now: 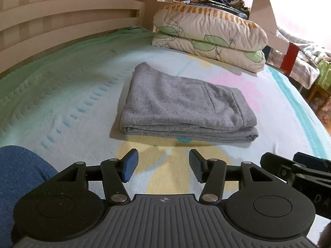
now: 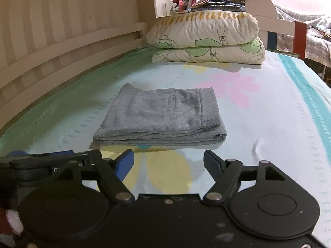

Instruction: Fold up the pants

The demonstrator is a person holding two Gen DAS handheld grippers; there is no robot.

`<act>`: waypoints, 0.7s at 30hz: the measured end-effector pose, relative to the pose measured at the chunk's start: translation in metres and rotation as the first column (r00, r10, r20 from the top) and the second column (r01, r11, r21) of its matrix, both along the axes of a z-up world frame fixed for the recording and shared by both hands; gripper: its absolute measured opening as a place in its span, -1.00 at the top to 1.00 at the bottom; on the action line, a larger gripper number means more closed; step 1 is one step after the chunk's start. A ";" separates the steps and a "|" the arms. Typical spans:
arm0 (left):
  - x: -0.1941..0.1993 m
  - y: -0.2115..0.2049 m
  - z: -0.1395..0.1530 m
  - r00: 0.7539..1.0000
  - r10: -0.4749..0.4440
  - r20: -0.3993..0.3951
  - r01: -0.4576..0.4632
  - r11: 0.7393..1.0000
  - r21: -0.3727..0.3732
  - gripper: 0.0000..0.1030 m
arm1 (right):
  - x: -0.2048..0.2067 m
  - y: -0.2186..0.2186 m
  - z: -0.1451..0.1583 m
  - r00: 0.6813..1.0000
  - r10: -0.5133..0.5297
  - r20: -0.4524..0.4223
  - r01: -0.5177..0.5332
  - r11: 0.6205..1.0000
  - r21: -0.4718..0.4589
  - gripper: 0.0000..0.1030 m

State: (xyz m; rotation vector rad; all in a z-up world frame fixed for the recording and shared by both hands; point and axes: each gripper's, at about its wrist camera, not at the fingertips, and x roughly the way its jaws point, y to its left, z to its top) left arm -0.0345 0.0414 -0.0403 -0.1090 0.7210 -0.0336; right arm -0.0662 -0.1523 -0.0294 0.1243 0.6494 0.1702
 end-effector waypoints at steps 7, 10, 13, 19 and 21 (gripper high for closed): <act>-0.001 0.000 0.001 1.000 0.015 0.021 -0.015 1.000 -0.001 -0.08 | 0.002 -0.003 -0.005 1.000 -0.004 -0.017 0.004 1.000 -0.002 -0.58; -0.003 -0.004 0.001 0.999 0.023 0.039 -0.024 0.999 0.029 -0.19 | 0.003 -0.004 -0.008 1.000 -0.005 -0.024 0.005 1.000 -0.004 -0.60; -0.003 -0.009 0.002 0.998 0.033 0.052 -0.037 0.995 0.089 -0.19 | 0.004 -0.006 -0.010 1.000 -0.006 -0.030 0.006 1.000 -0.003 -0.62; -0.006 -0.020 0.003 0.997 0.009 0.079 -0.023 0.984 0.177 -0.20 | 0.006 -0.008 -0.014 0.999 -0.015 -0.039 0.015 1.000 -0.002 -0.64; -0.005 -0.019 0.002 0.997 0.006 0.074 -0.019 0.985 0.171 -0.20 | 0.007 -0.008 -0.015 0.999 -0.019 -0.041 0.019 1.000 -0.001 -0.64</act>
